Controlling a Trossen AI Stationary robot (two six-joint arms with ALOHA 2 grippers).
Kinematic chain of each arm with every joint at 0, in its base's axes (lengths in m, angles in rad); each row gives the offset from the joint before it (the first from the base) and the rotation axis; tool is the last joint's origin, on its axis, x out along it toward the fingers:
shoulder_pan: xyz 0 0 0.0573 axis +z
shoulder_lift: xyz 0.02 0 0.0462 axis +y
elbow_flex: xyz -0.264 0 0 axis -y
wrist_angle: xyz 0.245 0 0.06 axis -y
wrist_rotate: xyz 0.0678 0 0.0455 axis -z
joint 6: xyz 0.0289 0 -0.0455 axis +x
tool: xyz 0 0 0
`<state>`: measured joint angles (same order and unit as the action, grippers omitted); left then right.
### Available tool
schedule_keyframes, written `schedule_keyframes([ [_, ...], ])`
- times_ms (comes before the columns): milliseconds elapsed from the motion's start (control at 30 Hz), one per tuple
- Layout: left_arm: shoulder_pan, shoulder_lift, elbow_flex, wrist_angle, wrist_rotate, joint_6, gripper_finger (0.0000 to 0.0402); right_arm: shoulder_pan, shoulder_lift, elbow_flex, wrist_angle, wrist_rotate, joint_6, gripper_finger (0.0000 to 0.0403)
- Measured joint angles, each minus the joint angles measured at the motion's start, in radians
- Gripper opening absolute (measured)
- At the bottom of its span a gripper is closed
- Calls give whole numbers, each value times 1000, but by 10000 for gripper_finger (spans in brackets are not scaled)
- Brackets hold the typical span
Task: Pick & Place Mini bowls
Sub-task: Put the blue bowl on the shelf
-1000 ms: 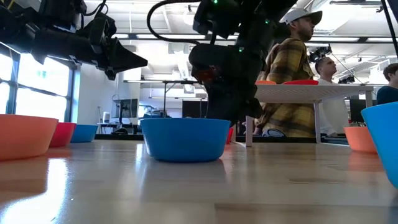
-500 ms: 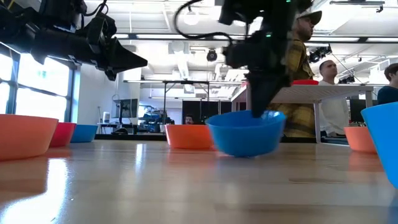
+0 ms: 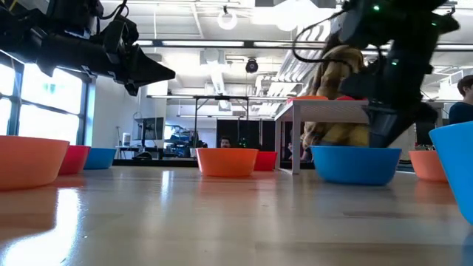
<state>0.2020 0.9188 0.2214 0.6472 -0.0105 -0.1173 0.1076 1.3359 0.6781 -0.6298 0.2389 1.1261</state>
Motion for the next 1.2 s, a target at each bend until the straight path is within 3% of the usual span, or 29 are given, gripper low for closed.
schedule_keyframes([
  [167,0,0,0,0,0,0,1,0,-84,-59,-6,44,31,5],
  [333,0,0,0,0,0,0,1,0,-144,-30,-81,49,6,41],
  [567,0,0,0,0,0,0,1,50,-153,80,-65,57,-253,114],
  [867,0,0,0,-3,0,8,1,184,78,248,-94,22,-447,172],
  [1067,0,0,0,-3,0,8,1,221,253,349,-170,16,-455,213],
  [1200,0,0,0,-5,-1,8,1,219,327,372,-195,34,-427,219],
])
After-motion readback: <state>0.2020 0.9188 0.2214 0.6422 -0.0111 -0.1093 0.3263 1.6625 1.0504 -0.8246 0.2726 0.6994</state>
